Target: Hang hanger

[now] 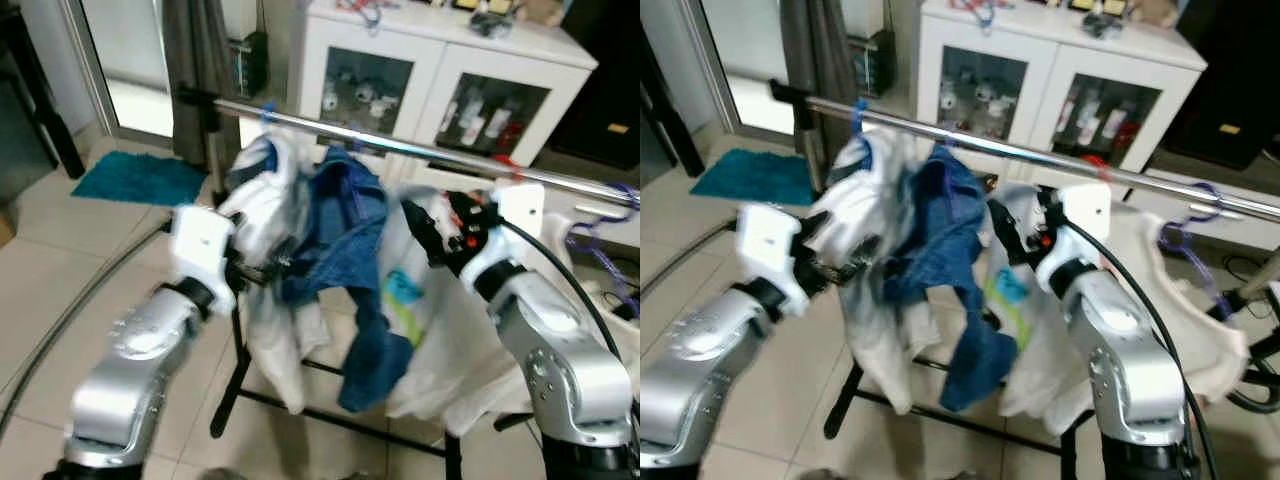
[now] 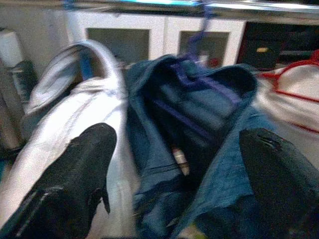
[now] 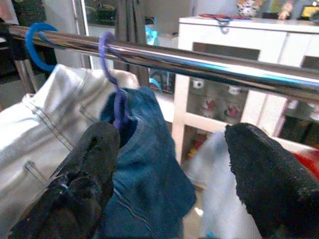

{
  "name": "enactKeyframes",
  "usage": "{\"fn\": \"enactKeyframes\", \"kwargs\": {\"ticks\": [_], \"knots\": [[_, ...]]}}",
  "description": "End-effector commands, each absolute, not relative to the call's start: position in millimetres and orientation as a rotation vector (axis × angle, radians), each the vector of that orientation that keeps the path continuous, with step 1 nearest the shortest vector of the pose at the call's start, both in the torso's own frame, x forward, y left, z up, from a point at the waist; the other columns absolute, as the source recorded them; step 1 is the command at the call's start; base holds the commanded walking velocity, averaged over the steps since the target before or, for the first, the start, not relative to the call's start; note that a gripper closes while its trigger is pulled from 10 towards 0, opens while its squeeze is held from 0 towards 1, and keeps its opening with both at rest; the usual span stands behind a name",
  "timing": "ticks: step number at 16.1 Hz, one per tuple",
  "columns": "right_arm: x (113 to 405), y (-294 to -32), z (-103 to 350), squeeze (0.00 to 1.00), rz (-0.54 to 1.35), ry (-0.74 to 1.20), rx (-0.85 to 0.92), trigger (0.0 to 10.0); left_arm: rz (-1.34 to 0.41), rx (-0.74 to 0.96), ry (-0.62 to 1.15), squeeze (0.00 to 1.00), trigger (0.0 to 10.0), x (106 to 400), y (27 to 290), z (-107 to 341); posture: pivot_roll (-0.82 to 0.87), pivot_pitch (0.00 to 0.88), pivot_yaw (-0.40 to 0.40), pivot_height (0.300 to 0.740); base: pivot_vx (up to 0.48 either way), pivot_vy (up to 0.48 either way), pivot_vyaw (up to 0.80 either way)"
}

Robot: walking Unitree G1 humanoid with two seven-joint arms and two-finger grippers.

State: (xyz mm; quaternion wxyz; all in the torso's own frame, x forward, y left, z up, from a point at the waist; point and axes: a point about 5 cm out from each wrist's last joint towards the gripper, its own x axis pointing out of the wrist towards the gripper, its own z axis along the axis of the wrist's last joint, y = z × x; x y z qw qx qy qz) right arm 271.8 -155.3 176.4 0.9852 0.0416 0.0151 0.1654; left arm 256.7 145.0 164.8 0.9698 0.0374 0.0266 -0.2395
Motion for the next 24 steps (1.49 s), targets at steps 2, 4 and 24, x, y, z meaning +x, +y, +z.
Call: {"fn": "enactKeyframes", "kwargs": {"ticks": [2,4,24], "knots": [[272,-159,185,1.0,0.368,-0.003,0.149,10.0,-0.479,0.088,0.048,1.0,10.0,257,147,165,0.12,0.0,-0.092,0.74,0.0,-0.48,0.0],[274,-158,188,1.0,0.417,0.001,0.042,10.0,-0.488,0.1,0.041,1.0,10.0,258,147,167,0.12,0.0,-0.092,0.74,0.0,-0.216,0.0],[343,-160,174,0.0,0.196,0.192,-0.021,10.0,-0.633,0.137,0.102,0.0,10.0,255,146,155,0.12,0.0,-0.097,0.74,0.0,0.0,0.0]]}}
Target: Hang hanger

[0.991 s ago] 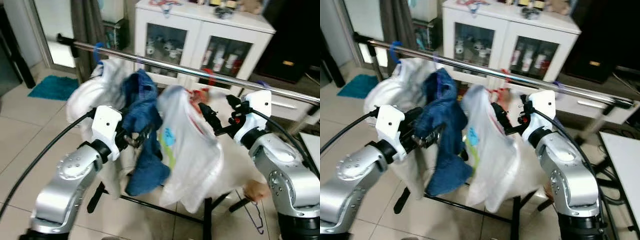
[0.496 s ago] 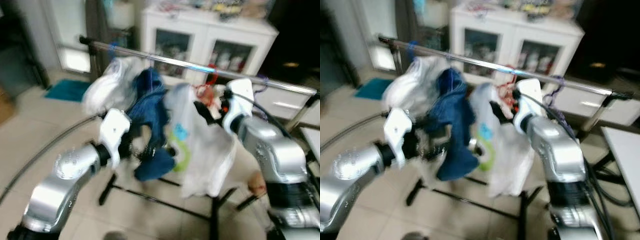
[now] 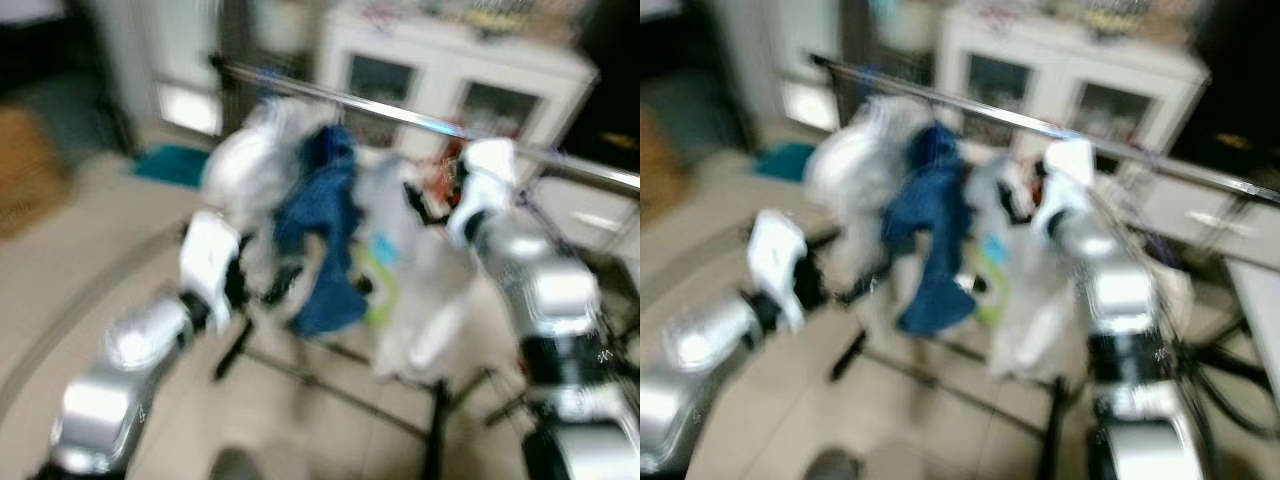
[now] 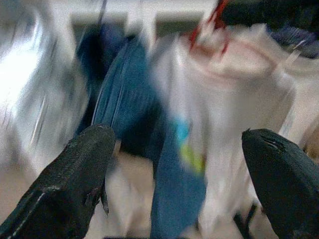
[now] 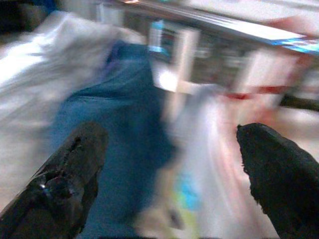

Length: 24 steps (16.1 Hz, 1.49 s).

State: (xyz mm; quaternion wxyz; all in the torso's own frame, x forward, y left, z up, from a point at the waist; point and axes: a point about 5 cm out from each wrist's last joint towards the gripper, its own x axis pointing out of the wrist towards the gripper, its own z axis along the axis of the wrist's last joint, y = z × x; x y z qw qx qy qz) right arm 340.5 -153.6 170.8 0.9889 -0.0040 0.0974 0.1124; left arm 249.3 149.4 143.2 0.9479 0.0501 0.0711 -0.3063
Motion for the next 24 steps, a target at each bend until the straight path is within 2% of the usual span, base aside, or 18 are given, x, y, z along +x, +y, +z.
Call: {"fn": "enactKeyframes", "kwargs": {"ticks": [1,5,6,7,14,18,24], "knots": [[338,-164,175,0.0,0.17,0.151,-0.027,10.0,-0.608,0.12,0.09,0.0,10.0,256,146,156,0.12,0.0,-0.1,0.74,0.0,0.0,0.0],[303,-167,159,0.0,0.113,0.117,-0.026,10.0,-0.455,0.06,0.081,0.0,10.0,260,157,151,0.1,0.0,-0.085,0.74,0.0,0.0,0.0],[295,-166,152,0.0,0.129,0.133,0.038,10.0,-0.458,0.088,0.087,0.0,10.0,259,156,147,0.1,0.0,-0.083,0.74,0.0,0.0,0.0],[290,-164,149,0.0,0.128,0.124,0.014,10.0,-0.469,0.131,0.091,0.0,10.0,259,154,145,0.1,0.0,-0.078,0.74,0.0,0.0,0.0],[278,-161,149,0.0,0.057,0.094,0.096,10.0,-0.462,0.107,0.041,0.0,10.0,261,150,150,0.1,0.0,-0.075,0.74,0.0,0.0,-0.11],[279,-162,151,0.0,0.041,0.086,0.113,10.0,-0.466,0.103,0.029,0.0,10.0,263,151,153,0.1,0.0,-0.077,0.74,0.349,0.0,-0.72],[280,-157,149,0.0,0.041,0.078,0.129,10.0,-0.496,0.111,0.025,0.0,10.0,265,153,157,0.12,0.0,-0.044,0.74,0.407,0.0,0.0]]}}
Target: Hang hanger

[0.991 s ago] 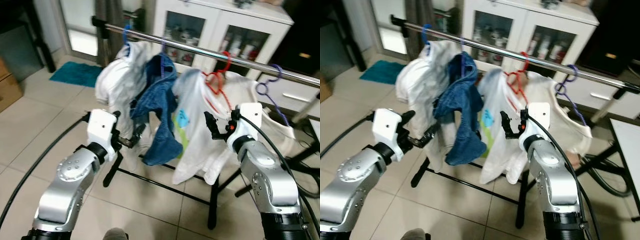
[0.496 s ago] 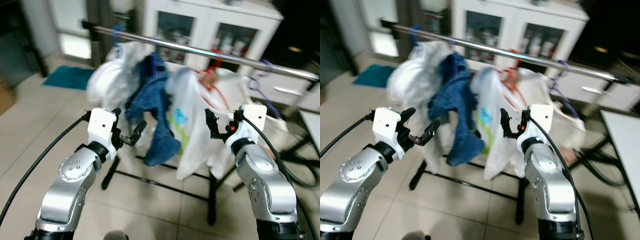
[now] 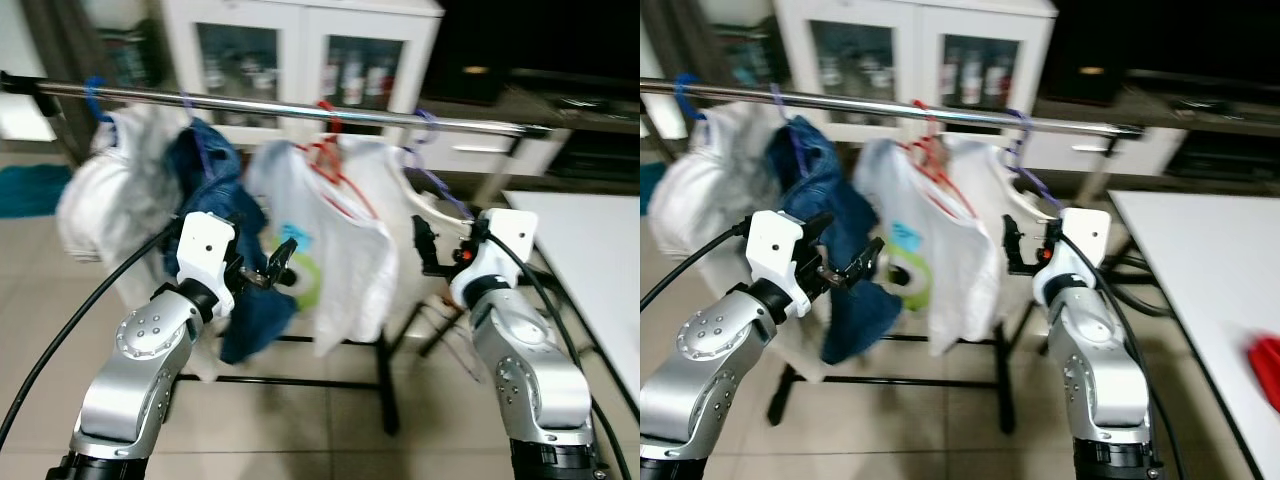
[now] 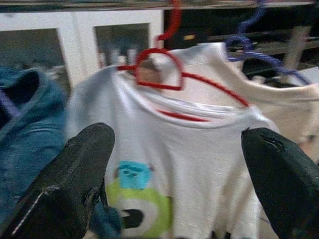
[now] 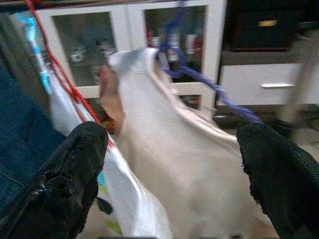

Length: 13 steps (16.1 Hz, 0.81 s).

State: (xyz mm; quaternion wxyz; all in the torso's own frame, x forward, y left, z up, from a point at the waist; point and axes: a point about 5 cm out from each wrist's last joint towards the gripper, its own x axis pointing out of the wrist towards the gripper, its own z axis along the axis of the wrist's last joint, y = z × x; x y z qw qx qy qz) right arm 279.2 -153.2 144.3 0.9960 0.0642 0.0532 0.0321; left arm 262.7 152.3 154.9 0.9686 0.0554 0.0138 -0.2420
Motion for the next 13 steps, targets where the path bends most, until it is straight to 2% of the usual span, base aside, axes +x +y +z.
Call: {"fn": "enactKeyframes", "kwargs": {"ticks": [1,2,5,7,8,13], "knots": [[280,-156,149,0.0,0.039,0.078,0.133,10.0,-0.506,0.114,0.026,0.0,10.0,265,153,158,0.12,0.0,-0.033,0.74,0.412,0.0,0.0],[279,-155,148,0.0,0.054,0.085,0.116,10.0,-0.516,0.12,0.028,0.0,10.0,265,154,159,0.12,0.0,-0.023,0.74,0.416,0.0,0.0],[279,-157,149,0.0,0.041,0.068,0.078,10.0,-0.542,0.134,0.032,0.0,10.0,267,156,162,0.13,0.0,0.011,0.74,0.415,0.0,0.8],[280,-164,154,0.0,0.032,0.05,0.068,10.0,-0.56,0.135,0.035,0.0,10.0,267,156,163,0.13,0.0,0.013,0.74,0.388,0.0,0.22],[282,-173,160,0.0,0.063,0.061,0.013,10.0,-0.605,0.132,0.031,0.0,10.0,263,152,163,0.13,0.0,0.007,0.74,0.0,0.0,0.0],[284,-185,173,0.0,0.138,0.076,-0.066,10.0,-0.783,0.114,0.032,0.0,10.0,253,142,164,0.12,0.0,-0.014,0.74,0.0,0.0,0.0]]}}
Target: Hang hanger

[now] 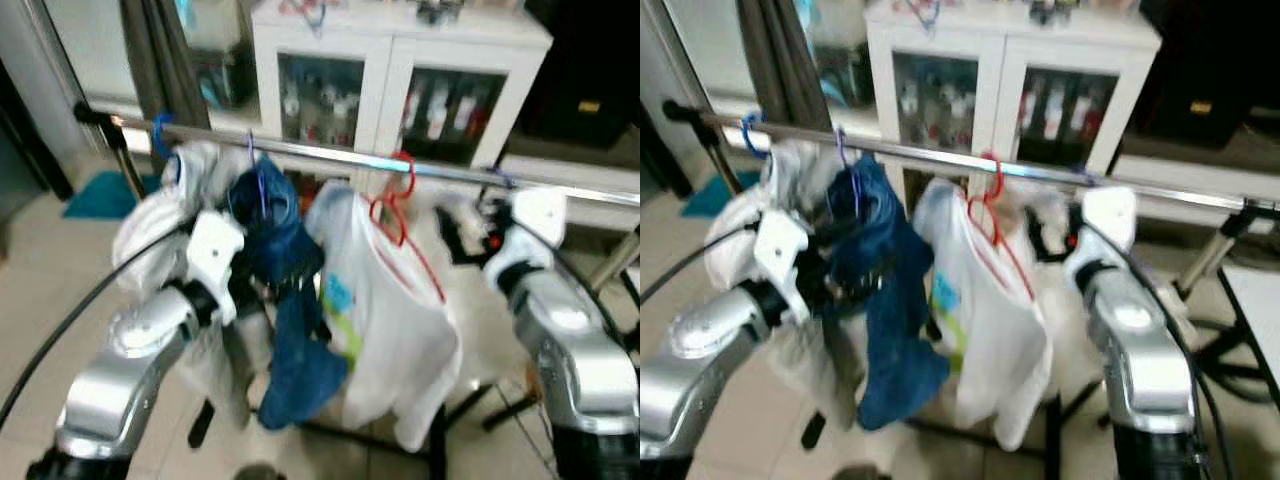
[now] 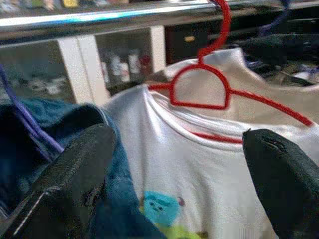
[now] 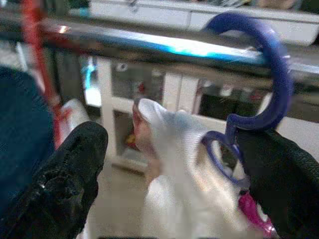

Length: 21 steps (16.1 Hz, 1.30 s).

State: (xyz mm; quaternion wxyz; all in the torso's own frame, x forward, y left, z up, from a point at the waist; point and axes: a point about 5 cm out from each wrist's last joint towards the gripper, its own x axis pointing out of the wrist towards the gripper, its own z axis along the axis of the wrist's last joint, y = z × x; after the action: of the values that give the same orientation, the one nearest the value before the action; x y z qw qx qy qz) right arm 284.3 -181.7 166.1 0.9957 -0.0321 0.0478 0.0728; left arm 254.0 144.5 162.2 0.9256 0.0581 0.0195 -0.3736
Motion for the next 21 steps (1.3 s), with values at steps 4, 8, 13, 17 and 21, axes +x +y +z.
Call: {"fn": "enactKeyframes", "kwargs": {"ticks": [4,8,13,17,21], "knots": [[293,-182,173,1.0,0.235,0.171,-0.036,10.0,-0.938,0.136,0.112,0.0,10.0,245,139,160,0.1,0.0,-0.015,0.74,0.0,0.0,0.0],[298,-170,179,1.0,0.418,0.225,-0.048,10.0,-0.999,0.154,0.144,0.0,10.0,241,145,161,0.1,0.0,-0.024,0.74,0.0,0.0,0.0],[310,-159,183,1.0,0.5,0.262,-0.091,10.0,-1.034,0.146,0.175,0.0,10.0,235,150,159,0.1,0.0,-0.037,0.74,0.0,0.0,0.0],[320,-149,176,1.0,0.524,0.309,-0.103,10.0,-1.037,0.146,0.177,0.0,10.0,235,151,158,0.11,0.0,-0.045,0.74,0.0,0.0,0.0],[328,-148,168,0.0,0.503,0.389,-0.096,10.0,-1.043,0.154,0.177,0.0,10.0,234,151,159,0.11,0.0,-0.054,0.74,0.0,0.0,0.0]]}}
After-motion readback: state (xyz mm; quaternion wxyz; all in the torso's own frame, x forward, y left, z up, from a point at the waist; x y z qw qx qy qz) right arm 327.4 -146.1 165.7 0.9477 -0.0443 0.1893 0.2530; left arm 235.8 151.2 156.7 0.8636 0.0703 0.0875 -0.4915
